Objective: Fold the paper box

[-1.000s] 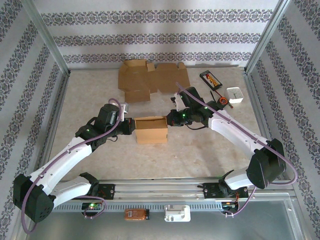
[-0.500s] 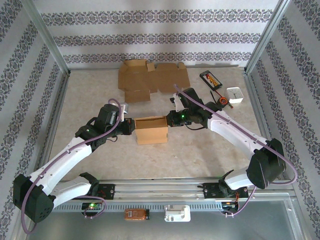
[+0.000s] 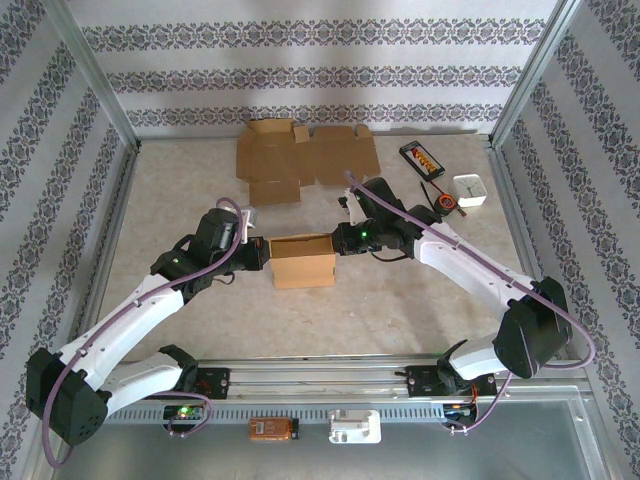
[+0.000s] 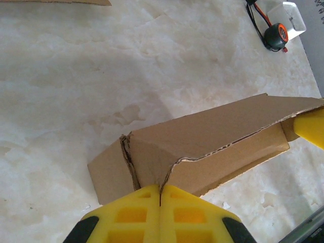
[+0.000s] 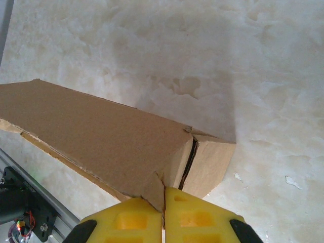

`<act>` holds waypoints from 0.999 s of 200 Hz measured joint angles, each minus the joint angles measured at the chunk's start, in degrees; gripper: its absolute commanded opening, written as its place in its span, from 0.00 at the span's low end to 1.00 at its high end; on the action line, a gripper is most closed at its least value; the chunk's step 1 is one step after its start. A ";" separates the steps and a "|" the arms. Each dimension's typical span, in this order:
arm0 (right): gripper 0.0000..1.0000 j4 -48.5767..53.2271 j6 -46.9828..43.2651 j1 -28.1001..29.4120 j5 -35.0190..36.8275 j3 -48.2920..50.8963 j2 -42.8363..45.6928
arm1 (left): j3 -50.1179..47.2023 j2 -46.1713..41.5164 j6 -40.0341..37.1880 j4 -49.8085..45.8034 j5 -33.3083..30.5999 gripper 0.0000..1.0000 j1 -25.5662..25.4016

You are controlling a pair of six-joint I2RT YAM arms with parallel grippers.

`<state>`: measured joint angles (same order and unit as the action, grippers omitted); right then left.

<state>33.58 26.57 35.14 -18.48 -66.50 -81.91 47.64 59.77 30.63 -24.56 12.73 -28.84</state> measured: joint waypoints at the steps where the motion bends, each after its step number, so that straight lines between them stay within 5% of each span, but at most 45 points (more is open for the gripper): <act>1: 0.09 0.02 0.00 0.00 0.00 0.00 0.00 | 0.00 0.00 0.00 -0.04 0.00 0.00 0.00; 100: 0.12 -2.16 0.31 1.29 0.92 2.23 0.13 | -2.27 0.02 0.11 -0.20 0.94 0.00 -0.04; 178: 0.42 -0.66 0.50 1.40 -0.07 2.51 1.25 | -3.17 -3.34 1.77 -0.87 0.94 0.37 -0.04; 200: 0.44 0.28 0.09 1.40 0.00 2.51 4.13 | -3.30 -6.21 2.01 -0.87 0.87 0.39 -0.04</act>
<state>33.87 26.65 36.53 -18.48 -63.99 -77.78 44.34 53.56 32.64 -25.43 13.61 -28.88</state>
